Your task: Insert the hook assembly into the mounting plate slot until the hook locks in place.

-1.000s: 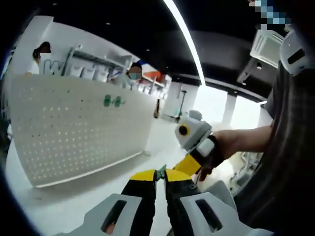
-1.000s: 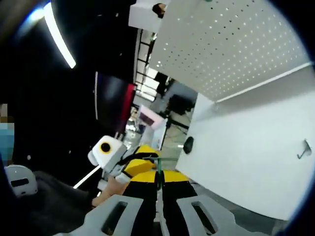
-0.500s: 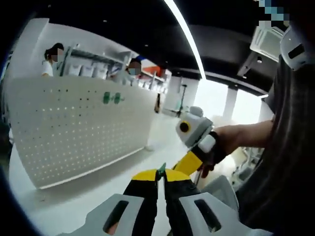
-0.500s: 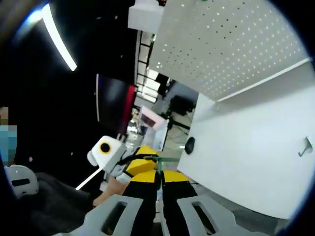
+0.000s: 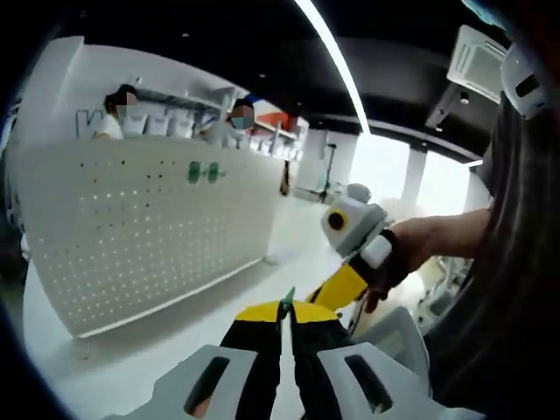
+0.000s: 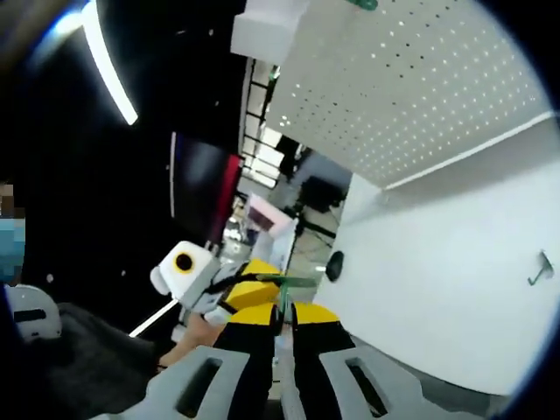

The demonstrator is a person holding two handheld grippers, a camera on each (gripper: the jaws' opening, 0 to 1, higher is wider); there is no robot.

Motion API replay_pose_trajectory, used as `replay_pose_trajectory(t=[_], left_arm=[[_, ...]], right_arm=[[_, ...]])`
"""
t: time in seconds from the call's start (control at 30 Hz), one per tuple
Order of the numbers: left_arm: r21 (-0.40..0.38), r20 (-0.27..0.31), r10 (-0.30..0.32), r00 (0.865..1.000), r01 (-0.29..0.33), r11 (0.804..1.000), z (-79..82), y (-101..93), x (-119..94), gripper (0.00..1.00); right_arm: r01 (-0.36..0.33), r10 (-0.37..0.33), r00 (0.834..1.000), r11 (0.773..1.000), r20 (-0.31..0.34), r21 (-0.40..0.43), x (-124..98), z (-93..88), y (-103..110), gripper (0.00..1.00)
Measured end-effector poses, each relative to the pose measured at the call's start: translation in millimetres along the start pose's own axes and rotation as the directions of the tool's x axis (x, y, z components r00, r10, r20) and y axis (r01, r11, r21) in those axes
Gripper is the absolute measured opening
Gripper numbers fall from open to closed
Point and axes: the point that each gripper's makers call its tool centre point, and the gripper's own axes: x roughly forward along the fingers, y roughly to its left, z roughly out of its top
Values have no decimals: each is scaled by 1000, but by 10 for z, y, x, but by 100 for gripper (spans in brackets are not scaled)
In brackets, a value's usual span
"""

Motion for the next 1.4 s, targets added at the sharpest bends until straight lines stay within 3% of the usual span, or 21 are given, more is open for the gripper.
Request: replay_pose_trajectory(t=[0.07, 0.37, 0.53, 0.67, 0.73, 0.77, 0.83, 0.9, 0.97, 1.0, 1.03, 1.07, 1.17, 1.2, 1.33, 1.37, 1.4], left_arm=[[-2, 6, -5, 1000, 5, 1000, 9, -11, -7, 2], [-39, 3, 47, 999, -47, 998, -34, 62, -75, 2], [-74, -1, 90, 996, -90, 993, -4, 165, -118, 2], [-114, -2, 137, 991, -136, 984, 32, 279, -145, 2], [-166, -8, 148, 989, -147, 975, 30, 333, -145, 2], [-176, -11, 150, 989, -150, 973, 32, 350, -142, 2], [-178, -17, 162, 987, -162, 971, 39, 378, -135, 2], [-197, -30, 177, 984, -180, 964, 32, 409, -127, 2], [-230, -36, 197, 980, -200, 952, 31, 455, -125, 2], [-245, -45, 206, 978, -210, 947, 22, 475, -124, 2], [-253, -53, 215, 975, -222, 942, 11, 501, -120, 2], [-253, -52, 213, 976, -219, 942, 15, 503, -111, 2], [-303, -75, 201, 977, -215, 929, -29, 474, -56, 2], [-314, -82, 201, 976, -217, 924, -50, 471, -42, 2], [-330, -98, 192, 977, -214, 919, -105, 415, 41, 2], [-329, -100, 188, 977, -211, 920, -115, 400, 59, 2], [-337, -101, 180, 978, -204, 919, -134, 384, 86, 2]], right_arm=[[-18, 18, 1000, 996, 7, 82, -20, 1, 10, 11], [44, -44, 999, 999, 2, 3, -88, -8, -33, 12], [137, -138, 990, 981, 4, -138, -183, 19, -103, 12], [222, -223, 974, 939, 28, -263, -251, 80, -134, 12], [285, -293, 956, 892, 32, -352, -296, 108, -183, 12], [339, -362, 932, 840, 29, -422, -335, 113, -243, 13], [383, -425, 904, 741, 57, -552, -369, 154, -268, 14], [416, -455, 885, 674, 101, -610, -387, 196, -253, 14], [441, -478, 869, 633, 127, -636, -404, 223, -243, 14], [455, -486, 860, 591, 156, -666, -418, 270, -234, 14], [465, -490, 854, 571, 174, -676, -424, 290, -221, 14], [468, -493, 849, 532, 191, -706, -422, 310, -190, 14], [464, -502, 843, 494, 194, -736, -397, 296, -125, 14], [456, -501, 840, 446, 207, -770, -374, 311, -77, 14], [443, -512, 834, 396, 208, -804, -312, 255, -26, 15], [443, -508, 836, 402, 207, -802, -298, 241, -15, 16], [444, -499, 842, 422, 207, -790, -279, 239, -5, 18]])
